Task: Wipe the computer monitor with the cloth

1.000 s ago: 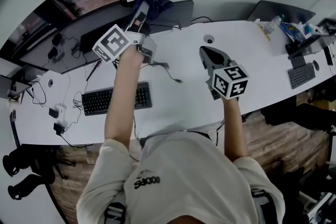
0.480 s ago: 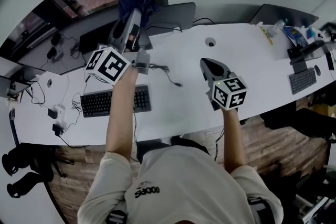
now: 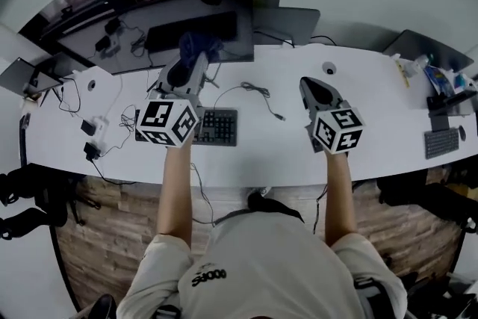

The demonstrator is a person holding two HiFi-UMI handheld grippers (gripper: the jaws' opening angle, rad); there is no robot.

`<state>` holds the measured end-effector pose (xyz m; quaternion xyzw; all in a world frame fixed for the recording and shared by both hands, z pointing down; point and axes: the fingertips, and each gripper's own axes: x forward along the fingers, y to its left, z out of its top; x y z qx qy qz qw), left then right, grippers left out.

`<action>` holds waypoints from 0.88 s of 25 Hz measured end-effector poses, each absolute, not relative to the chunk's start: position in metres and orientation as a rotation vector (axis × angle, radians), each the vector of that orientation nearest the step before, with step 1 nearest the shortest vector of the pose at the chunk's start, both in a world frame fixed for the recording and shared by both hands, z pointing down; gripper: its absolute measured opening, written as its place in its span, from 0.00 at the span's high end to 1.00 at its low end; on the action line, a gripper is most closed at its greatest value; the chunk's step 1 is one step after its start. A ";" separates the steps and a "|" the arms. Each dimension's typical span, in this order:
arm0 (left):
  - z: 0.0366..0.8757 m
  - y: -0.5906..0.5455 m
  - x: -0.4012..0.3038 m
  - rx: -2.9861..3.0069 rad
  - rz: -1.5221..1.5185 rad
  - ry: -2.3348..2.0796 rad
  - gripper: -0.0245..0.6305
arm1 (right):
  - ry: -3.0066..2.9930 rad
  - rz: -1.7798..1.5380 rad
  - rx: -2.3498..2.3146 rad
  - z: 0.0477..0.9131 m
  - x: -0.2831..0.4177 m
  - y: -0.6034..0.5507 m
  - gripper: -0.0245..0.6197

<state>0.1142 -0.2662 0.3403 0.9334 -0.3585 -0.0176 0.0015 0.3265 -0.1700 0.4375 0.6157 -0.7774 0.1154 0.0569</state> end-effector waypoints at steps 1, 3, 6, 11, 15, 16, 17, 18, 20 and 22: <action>0.343 -0.260 0.096 2.921 -0.006 -1.171 0.84 | -2.382 0.319 1.844 0.429 0.313 -0.171 0.95; 0.348 -0.243 0.059 2.892 0.080 -1.266 0.84 | -2.428 0.249 1.783 0.410 0.283 -0.166 0.95; 0.351 -0.211 0.012 2.836 0.123 -1.367 0.84 | -2.455 0.159 1.700 0.390 0.242 -0.145 0.95; 0.353 -0.148 -0.039 2.840 0.281 -1.467 0.84 | -2.502 0.057 1.604 0.361 0.185 -0.091 0.95; 0.345 -0.098 -0.063 2.855 0.284 -1.514 0.84 | -2.513 -0.042 1.544 0.343 0.150 -0.044 0.95; 0.344 -0.086 -0.066 2.859 0.282 -1.523 0.84 | -2.514 -0.061 1.532 0.340 0.144 -0.034 0.95; 0.342 -0.075 -0.069 2.864 0.283 -1.534 0.84 | -2.516 -0.079 1.522 0.337 0.138 -0.023 0.95; 0.340 -0.064 -0.073 2.867 0.282 -1.543 0.84 | -2.519 -0.095 1.513 0.334 0.133 -0.014 0.95; 0.336 -0.043 -0.079 2.872 0.274 -1.560 0.84 | -2.526 -0.123 1.498 0.328 0.123 0.004 0.95; 0.332 -0.024 -0.086 2.883 0.278 -1.576 0.84 | -2.536 -0.150 1.491 0.321 0.113 0.020 0.95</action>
